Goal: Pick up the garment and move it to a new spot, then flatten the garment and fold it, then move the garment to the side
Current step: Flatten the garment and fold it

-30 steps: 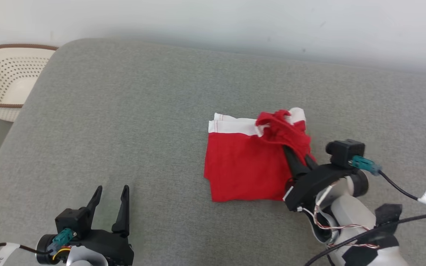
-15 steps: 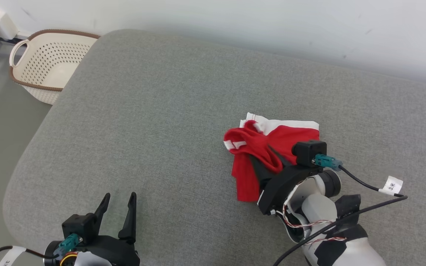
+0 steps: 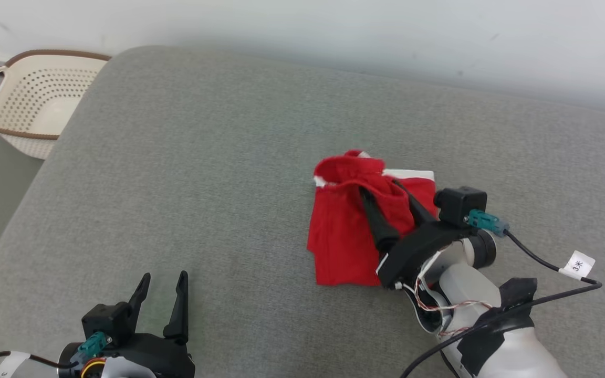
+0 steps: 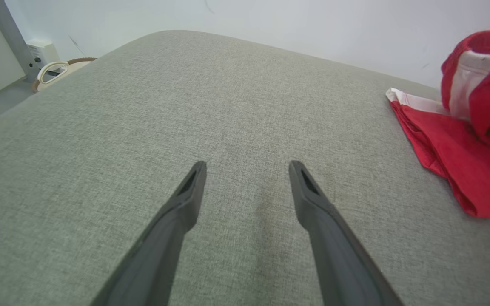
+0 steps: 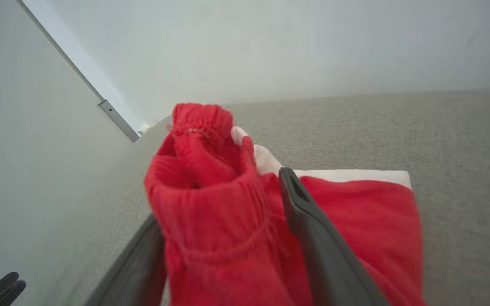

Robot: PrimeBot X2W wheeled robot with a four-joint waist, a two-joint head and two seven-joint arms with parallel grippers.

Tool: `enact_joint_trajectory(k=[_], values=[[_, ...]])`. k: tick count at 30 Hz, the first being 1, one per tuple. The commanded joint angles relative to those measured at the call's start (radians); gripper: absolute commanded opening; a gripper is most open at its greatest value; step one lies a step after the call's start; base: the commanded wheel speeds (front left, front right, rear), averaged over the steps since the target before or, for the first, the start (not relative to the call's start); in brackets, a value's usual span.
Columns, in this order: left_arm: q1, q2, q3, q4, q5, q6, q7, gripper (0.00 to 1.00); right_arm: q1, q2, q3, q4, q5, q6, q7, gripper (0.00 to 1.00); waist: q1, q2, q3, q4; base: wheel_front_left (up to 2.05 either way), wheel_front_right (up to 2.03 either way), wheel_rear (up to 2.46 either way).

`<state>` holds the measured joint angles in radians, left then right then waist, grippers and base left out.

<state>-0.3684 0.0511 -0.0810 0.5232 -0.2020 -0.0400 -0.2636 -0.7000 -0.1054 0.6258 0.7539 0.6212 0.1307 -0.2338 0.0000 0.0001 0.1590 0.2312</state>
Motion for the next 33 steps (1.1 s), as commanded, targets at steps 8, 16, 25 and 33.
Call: enact_joint_trajectory(k=[8, 16, 25, 33], values=[[0.000, 0.000, -0.007, 0.015, -0.017, -0.012, -0.001, 1.00, 0.004, 0.000, 0.097, 0.036, 0.009, 0.000, 0.025, 1.00, 0.0000, -0.0001, -0.008, -0.004, 0.00, 0.00, 0.00], [0.019, 0.000, 0.010, 0.005, 0.000, -0.007, -0.001, 1.00, 0.012, -0.024, 0.219, -0.052, 0.110, 0.000, 0.039, 1.00, 0.0000, -0.0001, -0.021, 0.011, 0.00, 0.00, 0.00], [0.023, 0.000, 0.027, -0.011, 0.022, -0.006, -0.001, 1.00, 0.006, -0.105, 0.189, -0.116, 0.176, 0.000, -0.014, 1.00, 0.0000, -0.0001, -0.032, -0.015, 0.00, 0.00, 0.00], [0.000, 0.000, 0.002, -0.018, 0.007, -0.004, -0.001, 1.00, 0.025, -0.119, 0.000, 0.008, 0.115, 0.000, -0.032, 1.00, 0.0000, -0.0001, -0.012, -0.021, 0.00, 0.00, 0.00]])
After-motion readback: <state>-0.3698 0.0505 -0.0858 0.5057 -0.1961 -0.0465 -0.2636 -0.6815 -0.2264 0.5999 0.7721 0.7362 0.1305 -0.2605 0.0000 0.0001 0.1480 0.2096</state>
